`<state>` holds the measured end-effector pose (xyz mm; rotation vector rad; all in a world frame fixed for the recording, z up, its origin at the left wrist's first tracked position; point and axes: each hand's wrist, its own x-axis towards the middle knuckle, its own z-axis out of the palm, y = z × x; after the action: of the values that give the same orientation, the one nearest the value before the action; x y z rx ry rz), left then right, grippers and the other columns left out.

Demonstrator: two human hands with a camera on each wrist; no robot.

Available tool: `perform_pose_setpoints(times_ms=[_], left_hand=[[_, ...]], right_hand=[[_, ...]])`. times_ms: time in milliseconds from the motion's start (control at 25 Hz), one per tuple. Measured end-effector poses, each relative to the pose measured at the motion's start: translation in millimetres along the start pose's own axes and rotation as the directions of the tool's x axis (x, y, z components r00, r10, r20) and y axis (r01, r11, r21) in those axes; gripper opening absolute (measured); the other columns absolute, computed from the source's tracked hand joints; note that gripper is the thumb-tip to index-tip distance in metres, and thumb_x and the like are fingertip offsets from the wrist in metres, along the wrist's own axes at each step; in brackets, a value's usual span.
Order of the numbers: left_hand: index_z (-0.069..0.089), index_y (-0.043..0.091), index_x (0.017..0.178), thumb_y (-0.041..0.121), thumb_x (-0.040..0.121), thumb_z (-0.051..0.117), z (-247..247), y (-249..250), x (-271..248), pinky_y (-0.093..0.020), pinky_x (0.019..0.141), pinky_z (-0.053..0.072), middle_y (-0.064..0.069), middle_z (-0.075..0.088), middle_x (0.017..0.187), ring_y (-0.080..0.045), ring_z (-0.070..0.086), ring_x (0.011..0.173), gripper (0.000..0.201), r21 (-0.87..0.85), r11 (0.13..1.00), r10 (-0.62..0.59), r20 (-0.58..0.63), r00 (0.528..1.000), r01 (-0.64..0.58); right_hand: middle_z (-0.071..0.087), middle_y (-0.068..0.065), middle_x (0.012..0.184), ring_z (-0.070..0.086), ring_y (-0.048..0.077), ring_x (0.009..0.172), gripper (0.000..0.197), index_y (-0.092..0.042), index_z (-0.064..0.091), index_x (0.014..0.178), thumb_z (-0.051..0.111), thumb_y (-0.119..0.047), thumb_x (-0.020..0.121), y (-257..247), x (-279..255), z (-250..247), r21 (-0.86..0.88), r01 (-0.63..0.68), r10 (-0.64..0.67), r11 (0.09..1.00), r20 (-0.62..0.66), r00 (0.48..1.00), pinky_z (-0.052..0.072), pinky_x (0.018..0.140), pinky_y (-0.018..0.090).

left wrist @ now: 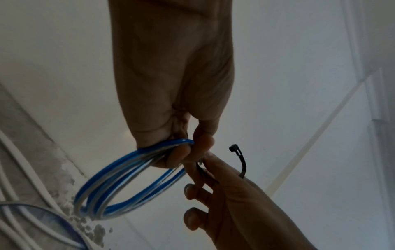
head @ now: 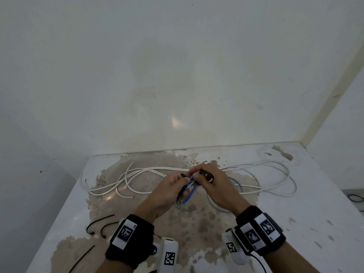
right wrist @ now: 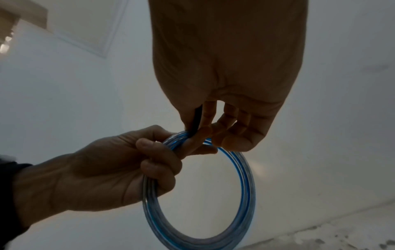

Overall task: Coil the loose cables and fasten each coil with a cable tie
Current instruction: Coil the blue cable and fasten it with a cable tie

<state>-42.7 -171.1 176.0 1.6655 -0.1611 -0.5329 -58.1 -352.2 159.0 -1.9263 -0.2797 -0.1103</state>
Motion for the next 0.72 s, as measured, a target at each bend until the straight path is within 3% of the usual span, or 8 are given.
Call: perform_pose_setpoints(times_ms=[120, 200, 280, 360, 480, 600, 640, 720], left_hand=[[0.052, -0.012, 0.121, 0.01, 0.101, 0.039, 0.7, 0.2, 2.6, -0.023, 0.054, 0.033, -0.017, 0.048, 0.091, -0.009, 0.04, 0.053, 0.032, -0.019, 1.0, 0.006, 0.046, 0.999, -0.005], [0.051, -0.011, 0.12, 0.011, 0.103, 0.039, 3.7, 3.3, 1.1, -0.021, 0.052, 0.032, -0.013, 0.046, 0.083, -0.009, 0.039, 0.054, 0.031, 0.001, 1.0, 0.009, 0.084, 0.996, -0.009], [0.059, 0.004, 0.118, 0.017, 0.104, 0.04, 7.0, 9.2, -2.6, -0.02, 0.051, 0.032, -0.006, 0.043, 0.072, -0.009, 0.038, 0.055, 0.026, 0.054, 0.998, 0.015, 0.115, 0.993, -0.022], [0.056, 0.011, 0.122, 0.022, 0.104, 0.042, 9.6, 13.3, -5.8, -0.024, 0.054, 0.031, -0.006, 0.044, 0.071, -0.011, 0.037, 0.056, 0.025, 0.119, 0.992, 0.021, 0.138, 0.99, -0.038], [0.05, 0.007, 0.125, 0.017, 0.102, 0.042, 9.3, 11.5, -5.5, -0.023, 0.054, 0.03, -0.009, 0.045, 0.068, -0.013, 0.035, 0.057, 0.026, 0.14, 0.99, 0.008, 0.129, 0.992, -0.026], [0.054, 0.007, 0.128, 0.013, 0.102, 0.042, 10.2, 11.0, -3.6, -0.02, 0.052, 0.033, -0.017, 0.051, 0.08, -0.01, 0.039, 0.056, 0.029, 0.04, 0.999, 0.029, 0.118, 0.993, -0.034], [0.059, 0.008, 0.126, 0.012, 0.103, 0.041, 11.5, 11.9, -3.8, -0.021, 0.053, 0.033, -0.018, 0.057, 0.086, -0.009, 0.04, 0.055, 0.03, 0.019, 0.999, 0.044, 0.127, 0.991, -0.047], [0.065, 0.016, 0.121, 0.009, 0.104, 0.037, 15.7, 12.3, -5.7, -0.022, 0.056, 0.033, -0.012, 0.073, 0.101, -0.007, 0.04, 0.054, 0.033, -0.019, 0.998, 0.054, 0.116, 0.992, -0.053]], right_hand=[[0.056, -0.014, 0.094, 0.061, 0.015, 0.089, 0.008, -0.03, 0.065, 0.103, 0.058, -0.029, 0.1, 5.1, -0.9, -1.6, -0.104, 0.009, -0.01, 0.995, -0.013, 1.0, 0.056, 0.083, 0.042], [0.053, -0.015, 0.09, 0.057, 0.009, 0.082, 0.008, -0.031, 0.066, 0.104, 0.059, -0.031, 0.099, 0.7, -1.8, -2.7, -0.143, 0.032, -0.033, 0.989, -0.009, 0.999, 0.053, 0.077, 0.034], [0.055, -0.012, 0.088, 0.053, 0.006, 0.076, 0.009, -0.032, 0.067, 0.103, 0.062, -0.035, 0.098, -3.8, -2.1, -2.1, -0.18, 0.038, -0.037, 0.983, 0.007, 0.999, 0.043, 0.071, 0.024], [0.06, -0.002, 0.084, 0.05, 0.009, 0.071, 0.011, -0.028, 0.068, 0.098, 0.063, -0.038, 0.096, -3.0, -0.4, -3.2, -0.174, 0.002, 0.001, 0.985, 0.019, 1.0, 0.039, 0.068, 0.024], [0.06, 0.014, 0.075, 0.051, 0.012, 0.065, 0.015, -0.022, 0.07, 0.09, 0.064, -0.033, 0.097, -5.1, 2.2, -6.3, 0.007, -0.105, 0.104, 0.994, 0.054, 0.993, 0.042, 0.064, 0.029], [0.063, 0.003, 0.076, 0.062, 0.006, 0.069, 0.015, -0.008, 0.068, 0.092, 0.06, -0.018, 0.1, -15.3, -0.4, -8.6, 0.27, -0.185, 0.186, 0.945, 0.019, 0.982, 0.051, 0.066, 0.018], [0.061, 0.002, 0.078, 0.063, 0.007, 0.07, 0.017, -0.005, 0.065, 0.093, 0.057, -0.017, 0.101, -16.2, -1.3, -8.2, 0.343, -0.19, 0.207, 0.92, -0.014, 0.978, 0.053, 0.066, 0.019], [0.054, 0.004, 0.081, 0.061, 0.016, 0.076, 0.018, -0.004, 0.062, 0.094, 0.054, -0.019, 0.103, -16.2, -1.2, -7.8, 0.432, -0.188, 0.237, 0.882, -0.062, 0.97, 0.059, 0.067, 0.03]])
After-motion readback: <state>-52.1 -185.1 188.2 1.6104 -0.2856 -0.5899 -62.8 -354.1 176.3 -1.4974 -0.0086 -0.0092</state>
